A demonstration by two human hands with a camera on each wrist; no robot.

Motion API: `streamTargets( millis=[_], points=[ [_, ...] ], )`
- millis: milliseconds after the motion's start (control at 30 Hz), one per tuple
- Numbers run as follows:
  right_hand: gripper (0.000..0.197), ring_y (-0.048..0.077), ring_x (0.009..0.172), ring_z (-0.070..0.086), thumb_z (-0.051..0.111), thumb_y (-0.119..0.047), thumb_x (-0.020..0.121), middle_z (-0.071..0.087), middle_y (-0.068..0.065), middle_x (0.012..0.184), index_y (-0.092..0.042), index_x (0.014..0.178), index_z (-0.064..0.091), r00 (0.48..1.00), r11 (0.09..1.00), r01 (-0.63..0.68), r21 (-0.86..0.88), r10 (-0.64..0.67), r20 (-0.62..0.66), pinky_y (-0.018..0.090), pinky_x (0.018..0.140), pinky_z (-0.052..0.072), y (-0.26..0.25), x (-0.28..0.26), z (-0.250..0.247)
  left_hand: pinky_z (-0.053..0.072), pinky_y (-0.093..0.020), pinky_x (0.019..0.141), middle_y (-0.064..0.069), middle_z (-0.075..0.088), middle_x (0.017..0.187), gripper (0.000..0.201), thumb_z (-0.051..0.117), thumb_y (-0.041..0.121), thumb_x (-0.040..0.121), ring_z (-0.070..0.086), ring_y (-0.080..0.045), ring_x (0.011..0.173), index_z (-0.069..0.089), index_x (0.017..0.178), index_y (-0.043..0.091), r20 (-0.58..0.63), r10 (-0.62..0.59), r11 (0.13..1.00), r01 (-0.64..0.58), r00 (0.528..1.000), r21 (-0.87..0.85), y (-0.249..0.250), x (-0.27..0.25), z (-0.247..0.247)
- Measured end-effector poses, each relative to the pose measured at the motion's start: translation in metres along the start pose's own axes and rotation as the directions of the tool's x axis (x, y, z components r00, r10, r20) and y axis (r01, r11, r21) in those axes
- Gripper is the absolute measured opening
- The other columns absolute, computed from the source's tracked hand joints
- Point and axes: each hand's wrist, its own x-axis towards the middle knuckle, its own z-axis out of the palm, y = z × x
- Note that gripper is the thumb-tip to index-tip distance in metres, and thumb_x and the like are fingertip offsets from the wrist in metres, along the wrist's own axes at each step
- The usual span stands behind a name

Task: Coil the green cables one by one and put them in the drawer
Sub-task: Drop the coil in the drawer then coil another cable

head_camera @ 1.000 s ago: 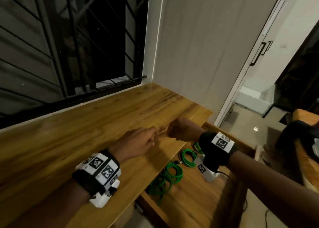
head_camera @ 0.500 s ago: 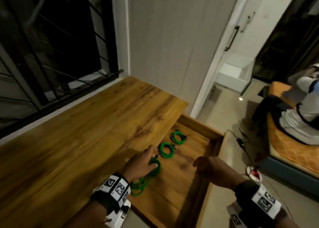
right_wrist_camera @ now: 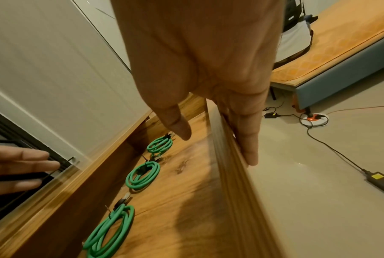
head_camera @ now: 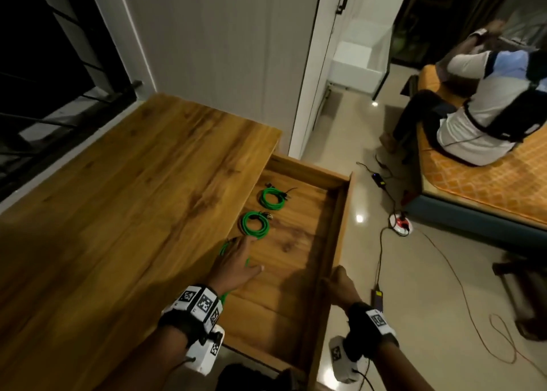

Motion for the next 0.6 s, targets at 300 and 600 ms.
streamTargets(
  millis=[300, 600],
  points=[
    [0.067, 0.032, 0.099, 0.065, 0.056, -0.032, 0.073, 0.062, 0.013, 0.121, -0.010, 0.134, 0.036, 0.996, 0.991, -0.050, 0.125, 0.039, 0.086, 0.048, 0.086, 0.058, -0.026, -0.008, 0.020, 0.030, -0.046, 0.112, -0.002, 0.026, 0.156, 0.090, 0.075, 0.050, 0.078, 0.026, -0.030, 0.142, 0.026, 0.148, 0.021, -0.097, -0.095, 0.995, 0.099, 0.991, 0.033, -0.027, 0.000, -0.016],
    [0.042, 0.028, 0.096, 0.067, 0.058, -0.015, 0.089, 0.065, 0.008, 0.116, -0.013, 0.126, 0.039, 0.990, 0.980, 0.006, 0.198, -0.034, 0.137, 0.049, 0.085, 0.059, -0.067, -0.004, 0.048, 0.000, -0.065, 0.117, -0.017, -0.028, 0.160, 0.144, 0.059, 0.090, 0.057, -0.023, -0.039, 0.148, -0.018, 0.154, 0.017, 0.010, -0.327, 0.910, 0.312, 0.945, 0.272, -0.024, 0.003, 0.009]
  ],
)
